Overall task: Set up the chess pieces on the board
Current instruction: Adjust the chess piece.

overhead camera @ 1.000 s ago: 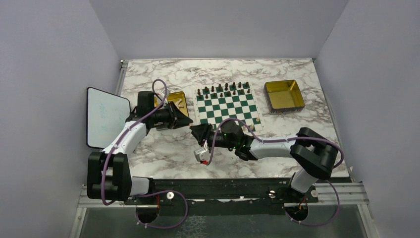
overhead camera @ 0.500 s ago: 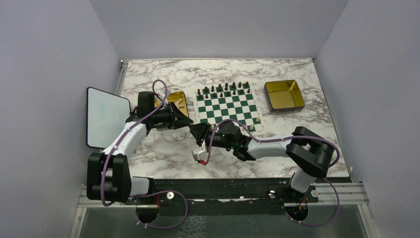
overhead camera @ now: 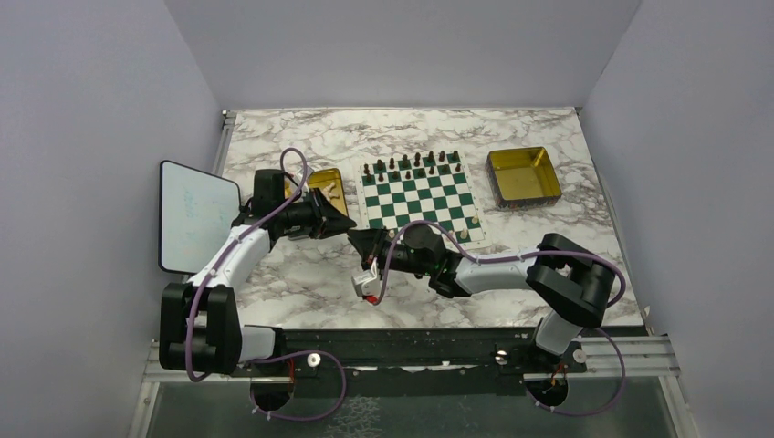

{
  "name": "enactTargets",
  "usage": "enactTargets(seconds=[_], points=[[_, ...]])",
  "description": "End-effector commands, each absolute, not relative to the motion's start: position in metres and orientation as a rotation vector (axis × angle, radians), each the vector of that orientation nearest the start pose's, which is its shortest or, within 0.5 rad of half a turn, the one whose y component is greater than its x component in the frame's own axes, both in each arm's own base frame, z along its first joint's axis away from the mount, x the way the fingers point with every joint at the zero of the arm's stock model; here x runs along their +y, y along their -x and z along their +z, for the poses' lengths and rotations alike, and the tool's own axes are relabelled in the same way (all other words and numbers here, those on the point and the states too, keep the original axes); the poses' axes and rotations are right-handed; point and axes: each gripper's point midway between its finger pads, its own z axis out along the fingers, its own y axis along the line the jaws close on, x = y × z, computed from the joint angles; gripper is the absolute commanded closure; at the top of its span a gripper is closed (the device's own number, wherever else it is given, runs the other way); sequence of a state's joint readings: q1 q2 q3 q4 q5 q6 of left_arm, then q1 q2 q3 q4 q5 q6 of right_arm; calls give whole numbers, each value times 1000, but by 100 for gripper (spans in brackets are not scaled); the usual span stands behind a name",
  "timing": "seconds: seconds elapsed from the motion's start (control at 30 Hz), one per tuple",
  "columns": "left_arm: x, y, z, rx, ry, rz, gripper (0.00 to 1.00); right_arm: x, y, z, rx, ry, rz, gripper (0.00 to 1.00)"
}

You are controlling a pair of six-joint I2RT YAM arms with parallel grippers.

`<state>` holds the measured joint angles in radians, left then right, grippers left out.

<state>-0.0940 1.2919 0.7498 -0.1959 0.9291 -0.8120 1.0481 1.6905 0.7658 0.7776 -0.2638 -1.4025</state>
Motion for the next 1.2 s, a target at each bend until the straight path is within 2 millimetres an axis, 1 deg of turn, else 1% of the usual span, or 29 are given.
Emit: enactTargets(seconds=[0.0, 0.17, 0.27, 0.37, 0.47, 0.63, 0.7, 0.8, 0.9, 1.0, 1.13, 1.17], points=[[-185, -265, 176, 2353, 325, -1513, 81, 431, -247, 176, 419, 1620, -61, 99], [-184, -268, 182, 2330, 339, -1498, 70, 427, -246, 177, 435, 1601, -62, 99], [-183, -269, 185, 2319, 345, -1489, 65, 425, -246, 179, 438, 1593, -64, 99], [-182, -271, 186, 2311, 352, -1476, 64, 422, -246, 180, 455, 1579, -54, 99], [-181, -275, 187, 2296, 349, -1449, 62, 419, -246, 188, 507, 1519, -16, 99], [-177, -284, 196, 2253, 306, -1385, 61, 408, -249, 208, 697, 1349, 127, 99], [-172, -288, 196, 2263, 267, -1311, 59, 402, -250, 215, 776, 1286, 187, 99], [-165, -296, 197, 2261, 203, -1207, 59, 388, -251, 226, 894, 1168, 280, 99], [-160, -300, 195, 2255, 164, -1142, 59, 373, -253, 233, 998, 1064, 395, 99], [-155, -303, 191, 2255, 136, -1083, 59, 358, -260, 240, 1104, 952, 462, 99], [-153, -307, 191, 2235, 76, -1041, 59, 346, -276, 236, 1282, 849, 559, 99], [-152, -308, 192, 2230, 64, -1035, 59, 344, -280, 232, 1328, 839, 590, 99]])
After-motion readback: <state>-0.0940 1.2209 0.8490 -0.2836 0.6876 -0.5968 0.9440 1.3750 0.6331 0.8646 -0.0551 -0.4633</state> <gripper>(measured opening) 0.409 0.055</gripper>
